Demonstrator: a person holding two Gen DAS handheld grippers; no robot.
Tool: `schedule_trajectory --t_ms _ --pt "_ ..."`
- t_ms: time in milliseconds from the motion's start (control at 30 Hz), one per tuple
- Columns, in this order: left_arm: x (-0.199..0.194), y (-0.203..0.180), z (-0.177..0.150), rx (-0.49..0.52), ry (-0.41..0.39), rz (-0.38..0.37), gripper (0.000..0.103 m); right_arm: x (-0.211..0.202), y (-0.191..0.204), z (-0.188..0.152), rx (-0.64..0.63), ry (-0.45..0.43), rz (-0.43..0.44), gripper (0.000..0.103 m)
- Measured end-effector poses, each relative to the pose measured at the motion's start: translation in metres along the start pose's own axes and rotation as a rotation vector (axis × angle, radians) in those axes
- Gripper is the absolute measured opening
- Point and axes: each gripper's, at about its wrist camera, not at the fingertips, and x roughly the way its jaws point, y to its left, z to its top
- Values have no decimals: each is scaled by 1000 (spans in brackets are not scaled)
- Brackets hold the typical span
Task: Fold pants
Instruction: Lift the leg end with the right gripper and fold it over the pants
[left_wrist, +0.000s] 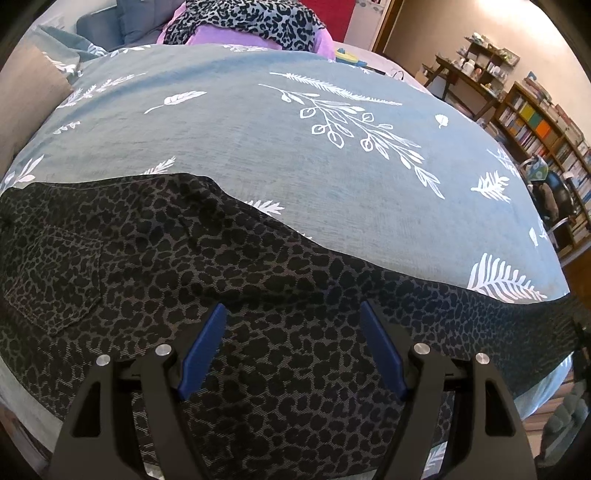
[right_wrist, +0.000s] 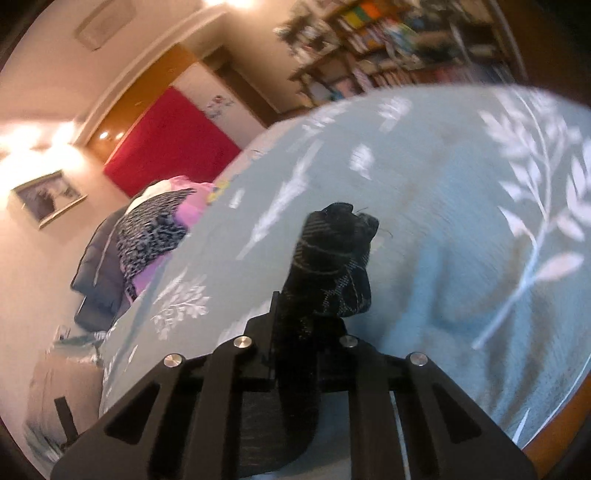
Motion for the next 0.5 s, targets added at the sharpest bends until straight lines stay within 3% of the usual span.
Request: schedule_trajectory --t_ms 367,500 --pt "-16 32 -2 -64 -22 -42 74 -19 155 -26 -333 2 204 14" --pt "-22 43 -6 -75 -37 -54 74 -4 209 -55 -432 88 300 14"
